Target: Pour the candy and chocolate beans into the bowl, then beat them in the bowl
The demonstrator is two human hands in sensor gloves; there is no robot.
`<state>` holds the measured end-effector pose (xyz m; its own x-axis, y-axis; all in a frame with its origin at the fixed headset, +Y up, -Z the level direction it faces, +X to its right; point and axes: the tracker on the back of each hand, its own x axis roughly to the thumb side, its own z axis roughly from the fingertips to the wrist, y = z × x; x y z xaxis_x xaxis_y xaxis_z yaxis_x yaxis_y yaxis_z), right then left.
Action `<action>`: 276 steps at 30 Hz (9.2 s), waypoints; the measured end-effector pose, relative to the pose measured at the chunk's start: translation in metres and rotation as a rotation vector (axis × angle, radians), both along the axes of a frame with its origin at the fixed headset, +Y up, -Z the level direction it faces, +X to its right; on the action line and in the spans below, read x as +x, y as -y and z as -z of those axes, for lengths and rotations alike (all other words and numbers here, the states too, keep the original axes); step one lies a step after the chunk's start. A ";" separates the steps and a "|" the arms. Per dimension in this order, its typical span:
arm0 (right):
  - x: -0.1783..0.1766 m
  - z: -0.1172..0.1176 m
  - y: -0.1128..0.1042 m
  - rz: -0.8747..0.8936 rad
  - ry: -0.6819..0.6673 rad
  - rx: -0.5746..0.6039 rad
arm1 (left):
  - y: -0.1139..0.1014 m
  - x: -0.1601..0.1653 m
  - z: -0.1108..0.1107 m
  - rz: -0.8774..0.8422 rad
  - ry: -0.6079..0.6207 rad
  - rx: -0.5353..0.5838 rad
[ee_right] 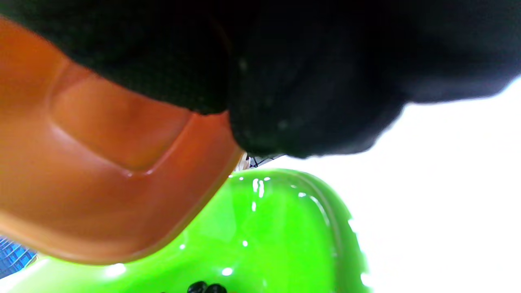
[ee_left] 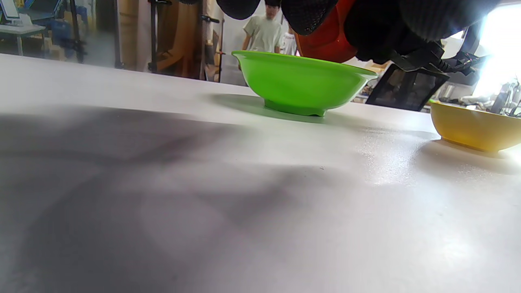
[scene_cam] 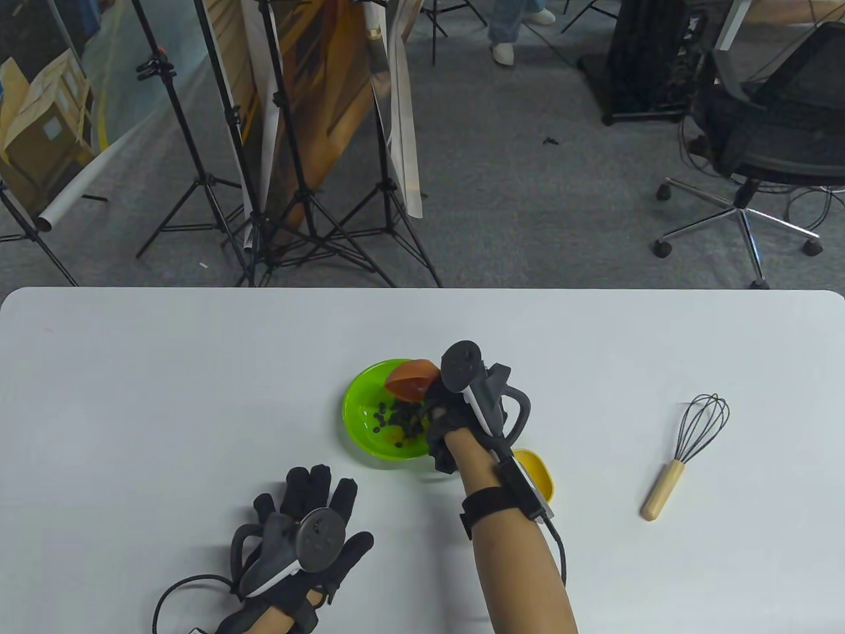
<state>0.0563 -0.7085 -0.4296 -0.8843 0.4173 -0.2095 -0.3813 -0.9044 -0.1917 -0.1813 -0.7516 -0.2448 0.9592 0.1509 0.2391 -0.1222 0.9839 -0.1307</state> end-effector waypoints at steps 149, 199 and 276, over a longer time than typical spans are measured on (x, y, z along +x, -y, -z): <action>0.044 -0.088 -0.018 -0.138 -0.271 -0.148 | 0.026 -0.022 0.159 -0.468 -0.572 -0.163; 0.031 -0.078 -0.029 -0.234 -0.249 -0.190 | 0.046 -0.025 0.164 -0.630 -0.514 -0.289; 0.002 -0.065 0.012 -0.127 -0.158 -0.136 | 0.050 -0.029 0.167 -0.711 -0.497 -0.395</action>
<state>0.0581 -0.7202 -0.3646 -0.9543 0.2775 -0.1110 -0.2780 -0.9605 -0.0114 -0.2102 -0.8017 -0.4118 0.5899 0.7207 -0.3642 -0.8059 0.5536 -0.2099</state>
